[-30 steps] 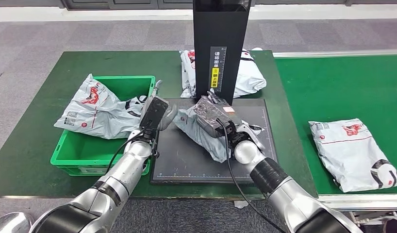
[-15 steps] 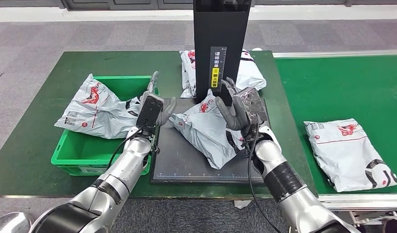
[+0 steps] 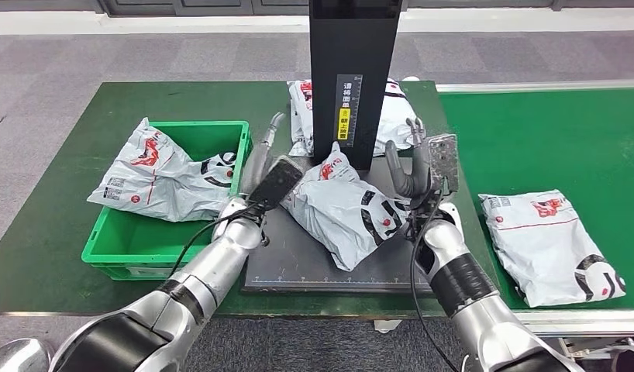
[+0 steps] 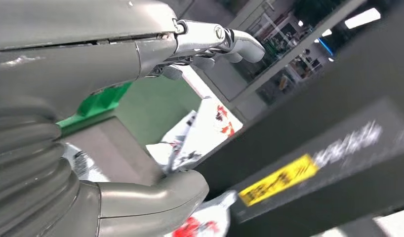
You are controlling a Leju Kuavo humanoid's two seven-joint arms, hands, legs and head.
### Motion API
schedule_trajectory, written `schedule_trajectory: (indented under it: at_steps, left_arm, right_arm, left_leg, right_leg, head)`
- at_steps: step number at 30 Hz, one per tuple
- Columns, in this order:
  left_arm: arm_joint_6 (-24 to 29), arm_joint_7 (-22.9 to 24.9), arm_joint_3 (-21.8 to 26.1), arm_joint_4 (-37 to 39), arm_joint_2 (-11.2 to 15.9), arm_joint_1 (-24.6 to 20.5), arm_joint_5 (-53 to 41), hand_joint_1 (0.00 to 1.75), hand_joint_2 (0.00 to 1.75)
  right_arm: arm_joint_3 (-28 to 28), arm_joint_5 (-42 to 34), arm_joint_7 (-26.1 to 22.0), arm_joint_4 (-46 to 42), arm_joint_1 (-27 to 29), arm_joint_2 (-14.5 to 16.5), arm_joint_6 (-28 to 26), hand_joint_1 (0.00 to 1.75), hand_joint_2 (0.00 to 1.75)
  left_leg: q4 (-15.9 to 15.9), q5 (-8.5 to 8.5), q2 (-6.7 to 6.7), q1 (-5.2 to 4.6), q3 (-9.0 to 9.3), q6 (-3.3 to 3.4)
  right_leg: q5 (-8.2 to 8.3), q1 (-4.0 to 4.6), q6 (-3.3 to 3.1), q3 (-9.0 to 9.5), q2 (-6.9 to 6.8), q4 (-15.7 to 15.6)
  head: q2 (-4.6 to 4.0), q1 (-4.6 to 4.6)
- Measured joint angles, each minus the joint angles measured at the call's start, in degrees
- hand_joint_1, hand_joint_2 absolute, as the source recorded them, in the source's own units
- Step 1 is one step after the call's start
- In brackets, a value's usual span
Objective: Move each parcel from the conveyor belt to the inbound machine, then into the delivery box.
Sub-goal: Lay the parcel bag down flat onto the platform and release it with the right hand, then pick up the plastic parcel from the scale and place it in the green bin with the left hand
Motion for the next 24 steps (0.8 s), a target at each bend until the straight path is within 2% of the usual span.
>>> schedule_trajectory:
  at_steps: [3,7,10,15,19,20,23,24]
  left_arm:
    - [1.7,4.7,-3.9,2.7,-0.4,-0.2,-6.9,0.0,1.75]
    - [-0.1,11.7,-10.9,6.1,-0.7,-0.4,-15.9,0.0,1.75]
    - [-1.7,13.5,-14.4,7.7,-0.8,-0.5,-18.1,0.0,1.75]
    - [-11.2,16.4,-20.3,9.6,-0.8,-0.7,-25.1,0.0,1.75]
    - [-12.4,16.6,-21.2,9.8,-0.8,-0.7,-26.1,0.0,1.75]
    - [-12.9,16.7,-21.6,9.9,-0.8,-0.7,-26.4,0.37,1.75]
    - [-16.3,16.4,-25.3,10.6,-0.5,-1.9,-27.9,1.68,1.75]
    - [-17.1,15.9,-26.3,10.8,-0.4,-2.4,-27.8,1.75,1.75]
  right_arm:
    - [-1.6,-1.6,-0.3,0.8,0.0,-0.1,0.1,0.0,0.0]
    - [-2.9,-2.7,-0.1,2.1,-0.7,-0.2,0.8,0.0,0.0]
    - [-3.6,-3.1,-0.1,2.9,-1.1,-0.2,1.0,0.0,0.0]
    - [-4.6,-3.8,0.2,4.1,-1.2,-0.2,3.0,0.0,0.0]
    - [-4.8,-3.9,0.3,4.3,-1.2,-0.2,3.4,0.0,0.0]
    - [-4.9,-4.0,0.3,4.4,-1.2,-0.2,3.7,0.0,0.0]
    - [-6.1,-4.4,0.7,6.3,-1.4,-0.2,5.7,0.0,0.0]
    - [-6.4,-4.5,0.9,7.2,-1.6,-0.2,6.5,0.0,0.0]
  left_leg:
    - [0.0,-0.01,0.03,-0.02,0.0,0.01]
    - [0.0,-0.01,0.02,-0.05,-0.01,0.01]
    - [0.0,-0.01,0.02,-0.05,0.0,0.01]
    - [0.0,-0.01,-0.01,-0.05,-0.01,0.01]
    - [0.0,-0.01,-0.01,-0.05,-0.01,0.01]
    - [0.0,-0.01,-0.01,-0.05,-0.01,0.01]
    - [0.0,0.0,-0.05,-0.05,0.02,0.04]
    - [0.0,0.01,-0.07,-0.05,0.04,0.05]
  right_leg:
    - [0.0,-0.02,0.0,0.0,0.02,0.0]
    - [0.0,-0.02,0.0,0.0,0.01,0.0]
    - [0.0,-0.02,0.0,0.0,0.01,0.0]
    - [0.0,-0.02,0.01,0.0,-0.01,0.0]
    - [0.0,-0.02,0.01,0.01,-0.01,0.0]
    - [0.0,-0.02,0.01,0.01,-0.01,0.0]
    - [-0.01,-0.03,0.03,0.1,-0.09,0.0]
    - [-0.02,-0.03,0.03,0.15,-0.13,0.0]
  head:
    - [0.0,0.01]
    - [-0.01,0.0]
    - [-0.01,0.01]
    - [-0.02,0.01]
    - [-0.01,0.01]
    - [-0.01,0.01]
    - [-0.01,0.0]
    - [-0.02,0.01]
